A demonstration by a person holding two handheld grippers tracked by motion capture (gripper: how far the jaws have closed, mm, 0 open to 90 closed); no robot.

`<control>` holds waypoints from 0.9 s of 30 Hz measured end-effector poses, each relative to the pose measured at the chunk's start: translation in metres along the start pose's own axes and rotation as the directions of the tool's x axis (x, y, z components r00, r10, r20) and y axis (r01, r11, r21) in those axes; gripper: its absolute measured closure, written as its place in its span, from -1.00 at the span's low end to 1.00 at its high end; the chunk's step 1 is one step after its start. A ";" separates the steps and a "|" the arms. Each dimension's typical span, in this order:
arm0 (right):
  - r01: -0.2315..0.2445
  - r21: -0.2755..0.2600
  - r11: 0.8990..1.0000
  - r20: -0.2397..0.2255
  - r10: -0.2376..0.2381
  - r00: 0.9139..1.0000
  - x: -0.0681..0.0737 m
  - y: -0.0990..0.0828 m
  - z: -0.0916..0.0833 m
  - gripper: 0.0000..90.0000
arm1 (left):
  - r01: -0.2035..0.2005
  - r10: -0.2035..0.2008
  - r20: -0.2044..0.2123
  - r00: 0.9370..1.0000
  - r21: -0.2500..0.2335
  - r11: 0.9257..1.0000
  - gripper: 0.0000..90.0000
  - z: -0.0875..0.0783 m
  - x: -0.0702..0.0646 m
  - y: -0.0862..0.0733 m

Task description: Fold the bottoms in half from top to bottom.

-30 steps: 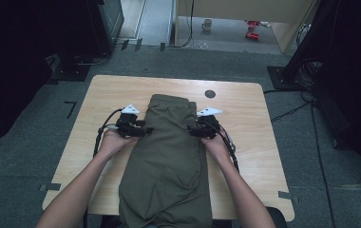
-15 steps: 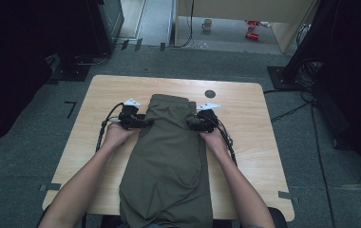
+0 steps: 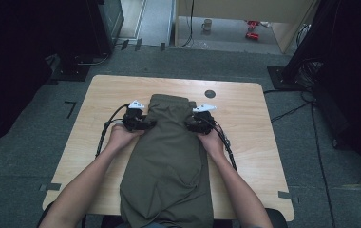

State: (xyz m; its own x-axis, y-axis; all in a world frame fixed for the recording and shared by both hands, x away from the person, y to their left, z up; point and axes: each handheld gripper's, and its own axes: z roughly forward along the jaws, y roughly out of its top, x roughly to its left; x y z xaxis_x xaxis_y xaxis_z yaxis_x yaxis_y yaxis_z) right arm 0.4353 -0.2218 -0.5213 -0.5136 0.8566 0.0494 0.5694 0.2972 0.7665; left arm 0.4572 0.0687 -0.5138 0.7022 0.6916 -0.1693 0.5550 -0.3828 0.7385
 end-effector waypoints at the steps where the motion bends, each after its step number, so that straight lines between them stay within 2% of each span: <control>1: -0.002 -0.001 1.000 0.002 0.002 1.000 0.001 0.000 0.000 0.05 | -0.003 0.003 -0.002 1.000 -0.003 1.000 0.26 0.000 -0.002 -0.001; 3: 0.000 -0.006 1.000 0.001 0.000 1.000 0.003 -0.001 -0.001 0.17 | -0.038 0.037 -0.020 0.999 -0.023 0.999 0.37 0.000 -0.006 -0.005; 5: 0.008 -0.009 1.000 0.000 -0.008 1.000 0.005 -0.002 -0.002 0.32 | -0.056 0.055 -0.026 0.998 -0.025 0.998 0.47 0.000 -0.010 -0.007; 7: 0.007 -0.010 1.000 -0.009 -0.007 1.000 0.006 -0.002 -0.003 0.45 | -0.059 0.058 -0.020 0.998 -0.016 0.998 0.57 -0.001 -0.011 -0.007; 10: 0.001 -0.014 1.000 -0.023 -0.002 1.000 0.006 -0.003 -0.004 0.62 | -0.041 0.041 0.000 0.999 -0.013 0.999 0.66 -0.001 -0.011 -0.007; 16: -0.030 -0.011 0.999 -0.046 0.029 0.999 0.005 -0.004 -0.005 0.83 | -0.057 0.057 0.025 0.998 0.016 0.998 0.72 -0.003 -0.010 -0.005; 20: -0.069 -0.001 0.998 -0.077 0.068 0.995 -0.001 -0.004 -0.005 0.86 | -0.016 0.014 0.058 0.998 0.037 0.999 0.74 -0.004 -0.005 0.000; 22: -0.052 0.015 0.999 -0.070 0.053 0.996 -0.001 -0.001 -0.006 0.90 | 0.005 -0.008 0.076 0.997 0.041 0.999 0.74 -0.005 -0.004 0.000; 24: -0.053 0.021 0.998 -0.074 0.054 0.996 -0.002 0.004 -0.009 0.92 | 0.007 -0.009 0.075 0.997 0.035 0.999 0.75 -0.007 -0.003 0.002; 27: -0.088 0.034 0.996 -0.107 0.091 0.990 -0.010 0.011 -0.012 0.92 | 0.022 -0.024 0.077 0.997 0.024 0.999 0.76 -0.011 0.002 0.011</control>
State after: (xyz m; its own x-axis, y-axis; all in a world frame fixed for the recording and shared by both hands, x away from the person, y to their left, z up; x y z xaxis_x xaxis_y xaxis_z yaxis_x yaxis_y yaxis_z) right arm 0.4391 -0.2318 -0.5059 -0.5252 0.8301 0.1873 0.6339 0.2348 0.7369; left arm 0.4593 0.0724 -0.4992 0.7211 0.6511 -0.2370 0.5809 -0.3817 0.7189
